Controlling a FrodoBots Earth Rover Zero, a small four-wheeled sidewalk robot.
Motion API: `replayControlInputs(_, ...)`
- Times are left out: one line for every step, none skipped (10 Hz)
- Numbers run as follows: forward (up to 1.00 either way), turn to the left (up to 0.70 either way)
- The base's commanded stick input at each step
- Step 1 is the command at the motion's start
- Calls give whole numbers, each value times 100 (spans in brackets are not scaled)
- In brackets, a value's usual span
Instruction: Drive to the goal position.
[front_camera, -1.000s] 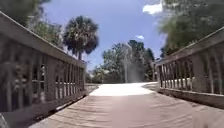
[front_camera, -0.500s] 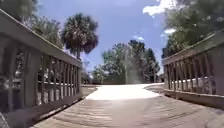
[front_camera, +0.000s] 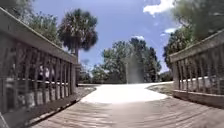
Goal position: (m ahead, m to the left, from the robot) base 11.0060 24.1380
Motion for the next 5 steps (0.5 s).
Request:
replayControlInputs(85, 0)
replayControlInputs(85, 0)
replayControlInputs(85, 0)
replayControlInputs(85, 0)
replayControlInputs(85, 0)
